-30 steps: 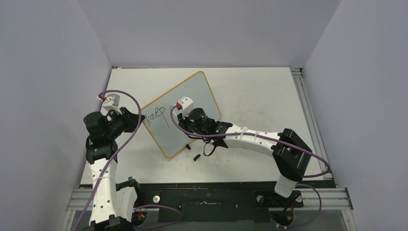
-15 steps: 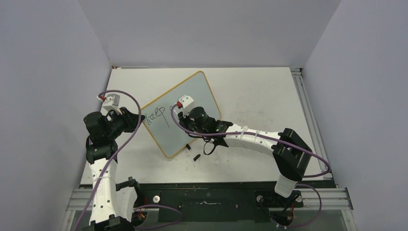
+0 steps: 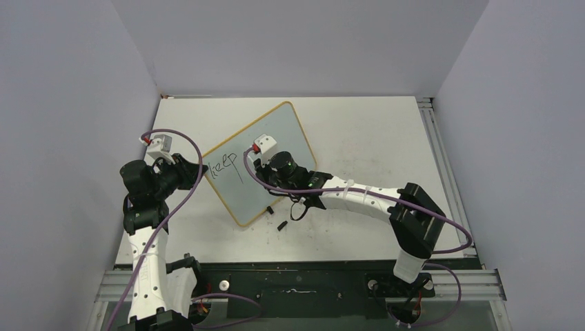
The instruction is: Write a sentence on the whiteboard
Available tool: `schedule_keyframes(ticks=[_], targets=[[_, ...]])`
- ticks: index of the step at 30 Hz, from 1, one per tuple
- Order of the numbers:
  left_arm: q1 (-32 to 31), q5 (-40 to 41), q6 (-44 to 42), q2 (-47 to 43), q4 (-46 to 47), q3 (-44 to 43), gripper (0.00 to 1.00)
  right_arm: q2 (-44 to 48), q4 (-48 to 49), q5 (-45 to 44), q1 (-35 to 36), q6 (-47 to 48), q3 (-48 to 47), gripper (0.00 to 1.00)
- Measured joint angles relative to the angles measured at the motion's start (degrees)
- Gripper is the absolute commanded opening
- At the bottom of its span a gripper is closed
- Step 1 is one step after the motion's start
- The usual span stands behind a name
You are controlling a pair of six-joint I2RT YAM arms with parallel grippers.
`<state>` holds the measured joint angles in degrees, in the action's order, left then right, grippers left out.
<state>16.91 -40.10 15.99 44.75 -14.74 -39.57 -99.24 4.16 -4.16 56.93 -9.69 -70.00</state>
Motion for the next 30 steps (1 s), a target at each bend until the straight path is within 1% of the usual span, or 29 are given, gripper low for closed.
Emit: schedule_keyframes(ticks=[6, 16, 25, 30], targets=[[0.0, 0.0, 0.0, 0.0, 0.0, 0.0, 0.0, 0.0, 0.2, 0.0, 0.0, -0.4, 0.3, 0.05], [0.0, 0.0, 0.0, 0.0, 0.0, 0.0, 0.0, 0.0, 0.2, -0.2, 0.9, -2.0, 4.2, 0.05], [0.0, 0.0, 0.0, 0.0, 0.0, 0.0, 0.0, 0.0, 0.0, -0.6, 2.9, -2.3, 4.3, 0.05], [0.0, -0.1, 0.0, 0.0, 0.0, 0.0, 0.0, 0.6, 0.0, -2.3, 3.1, -2.3, 4.3, 0.05]])
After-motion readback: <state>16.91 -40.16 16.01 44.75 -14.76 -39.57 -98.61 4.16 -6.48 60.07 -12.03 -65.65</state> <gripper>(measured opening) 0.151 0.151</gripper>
